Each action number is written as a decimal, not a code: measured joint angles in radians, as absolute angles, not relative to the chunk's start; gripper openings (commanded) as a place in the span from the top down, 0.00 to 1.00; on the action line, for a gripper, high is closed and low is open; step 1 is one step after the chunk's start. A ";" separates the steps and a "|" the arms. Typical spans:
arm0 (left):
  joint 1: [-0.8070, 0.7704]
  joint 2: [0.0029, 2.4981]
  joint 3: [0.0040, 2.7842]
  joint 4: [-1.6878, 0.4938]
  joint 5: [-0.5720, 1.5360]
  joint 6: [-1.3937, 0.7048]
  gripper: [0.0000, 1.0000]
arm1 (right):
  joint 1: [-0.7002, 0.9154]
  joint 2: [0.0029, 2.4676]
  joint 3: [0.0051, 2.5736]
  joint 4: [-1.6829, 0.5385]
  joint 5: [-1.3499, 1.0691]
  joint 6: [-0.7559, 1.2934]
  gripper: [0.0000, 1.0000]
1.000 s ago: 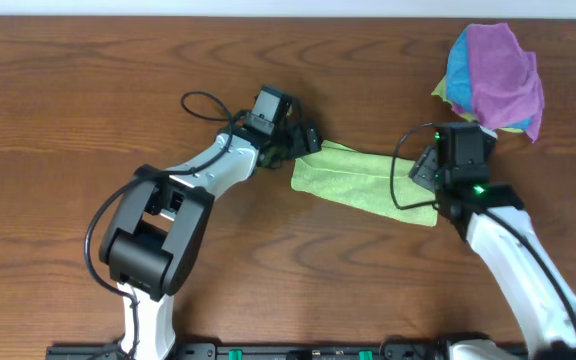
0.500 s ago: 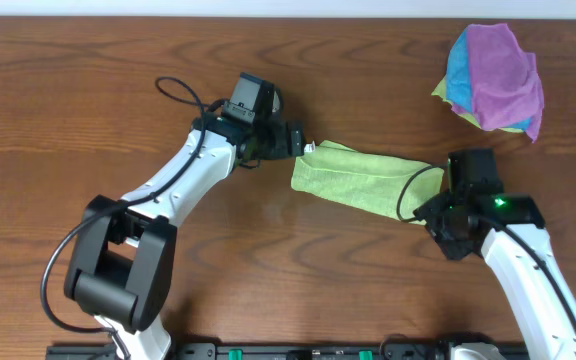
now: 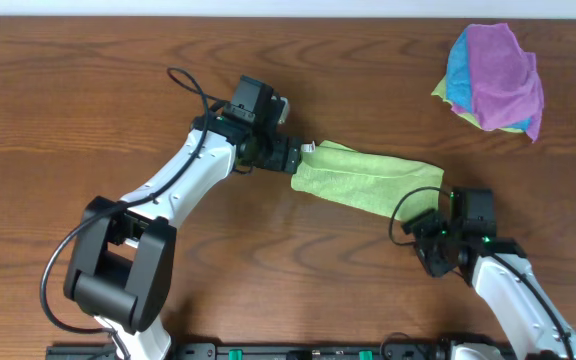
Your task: Fold the cloth
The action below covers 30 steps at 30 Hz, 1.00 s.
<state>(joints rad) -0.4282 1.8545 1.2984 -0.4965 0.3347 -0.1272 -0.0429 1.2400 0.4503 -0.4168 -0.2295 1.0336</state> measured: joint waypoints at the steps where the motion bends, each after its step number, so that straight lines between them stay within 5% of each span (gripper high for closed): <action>1: -0.432 1.855 1.298 -0.496 0.337 -0.121 0.05 | -0.044 1.239 0.447 -0.402 -0.233 1.033 0.32; 30: -0.509 1.855 1.299 -0.449 0.340 -0.051 0.05 | -0.047 1.270 0.410 -0.171 -0.062 1.026 0.31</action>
